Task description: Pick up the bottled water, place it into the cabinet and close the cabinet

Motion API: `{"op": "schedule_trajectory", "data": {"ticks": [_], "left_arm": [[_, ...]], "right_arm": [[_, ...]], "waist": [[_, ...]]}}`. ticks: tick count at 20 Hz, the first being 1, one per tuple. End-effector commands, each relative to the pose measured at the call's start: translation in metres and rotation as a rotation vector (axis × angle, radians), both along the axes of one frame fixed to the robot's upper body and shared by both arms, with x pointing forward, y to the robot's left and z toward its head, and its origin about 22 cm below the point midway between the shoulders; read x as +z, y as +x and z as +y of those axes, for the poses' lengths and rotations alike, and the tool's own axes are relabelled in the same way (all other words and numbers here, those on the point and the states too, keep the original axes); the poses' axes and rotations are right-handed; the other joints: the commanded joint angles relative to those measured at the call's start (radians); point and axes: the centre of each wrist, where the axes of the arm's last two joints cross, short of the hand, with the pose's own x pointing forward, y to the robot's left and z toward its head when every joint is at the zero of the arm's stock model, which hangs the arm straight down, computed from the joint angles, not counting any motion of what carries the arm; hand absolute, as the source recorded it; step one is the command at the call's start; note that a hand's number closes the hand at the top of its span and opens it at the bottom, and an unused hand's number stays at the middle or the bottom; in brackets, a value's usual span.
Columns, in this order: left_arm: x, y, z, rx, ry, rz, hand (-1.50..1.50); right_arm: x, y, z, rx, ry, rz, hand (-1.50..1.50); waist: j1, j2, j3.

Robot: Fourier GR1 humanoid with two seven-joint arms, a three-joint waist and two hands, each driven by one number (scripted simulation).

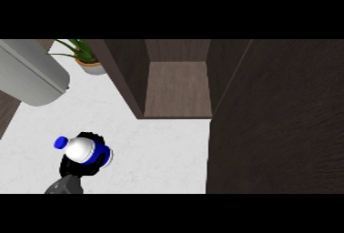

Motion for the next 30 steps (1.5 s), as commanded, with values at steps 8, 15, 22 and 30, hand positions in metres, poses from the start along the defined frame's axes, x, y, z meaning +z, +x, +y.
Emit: {"op": "schedule_trajectory", "data": {"ticks": [8, 15, 22, 30], "left_arm": [[0.016, -0.013, -0.028, -0.035, -0.083, -0.064, 1.5], [0.077, 0.009, -0.041, -0.101, -0.023, -0.074, 1.5], [0.113, 0.026, -0.095, -0.121, 0.026, -0.154, 1.5], [0.159, 0.069, -0.143, -0.123, 0.123, -0.179, 1.5]], "right_arm": [[0.009, 0.001, 0.0, 0.01, -0.006, 0.003, -1.5], [-0.006, 0.008, 0.013, 0.037, 0.003, 0.005, -1.5], [0.0, 0.01, -0.007, 0.023, 0.028, 0.001, -1.5], [-0.011, 0.012, 0.018, 0.041, 0.027, 0.0, -1.5]], "waist": [[0.013, -0.004, 0.001], [0.012, -0.003, 0.001], [0.005, -0.001, 0.0], [-0.003, 0.002, 0.0]]}}
